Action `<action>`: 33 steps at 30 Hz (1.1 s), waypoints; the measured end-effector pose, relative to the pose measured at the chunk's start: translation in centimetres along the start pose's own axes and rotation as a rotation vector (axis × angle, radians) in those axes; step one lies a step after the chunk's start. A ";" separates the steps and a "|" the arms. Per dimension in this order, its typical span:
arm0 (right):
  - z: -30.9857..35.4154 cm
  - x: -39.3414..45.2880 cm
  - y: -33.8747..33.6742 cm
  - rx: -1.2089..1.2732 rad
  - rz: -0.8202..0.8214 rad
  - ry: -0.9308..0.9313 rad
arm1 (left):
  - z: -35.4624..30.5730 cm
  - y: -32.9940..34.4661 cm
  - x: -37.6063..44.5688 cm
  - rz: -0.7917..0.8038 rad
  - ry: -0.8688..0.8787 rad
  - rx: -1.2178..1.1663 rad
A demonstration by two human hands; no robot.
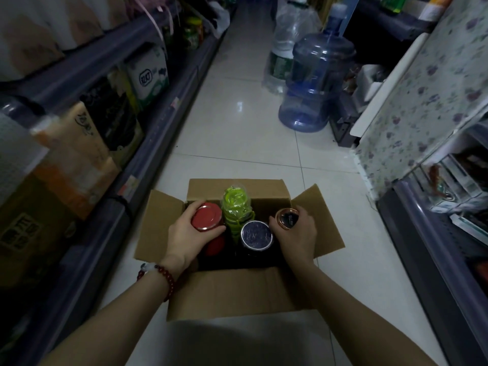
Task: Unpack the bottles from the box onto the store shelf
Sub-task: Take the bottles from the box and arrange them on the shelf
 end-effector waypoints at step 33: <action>42.9 0.9 -41.7 0.078 0.028 0.068 | -58.9 -13.7 6.8 0.130 0.028 0.030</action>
Point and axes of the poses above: each hand's wrist, its own x-axis towards the middle knuckle, its own y-axis out of the palm, z = x × y, the point moved 5 cm from there along x, towards the middle knuckle, and after that the axes turned 8 degrees about y, right-handed, at the moved point
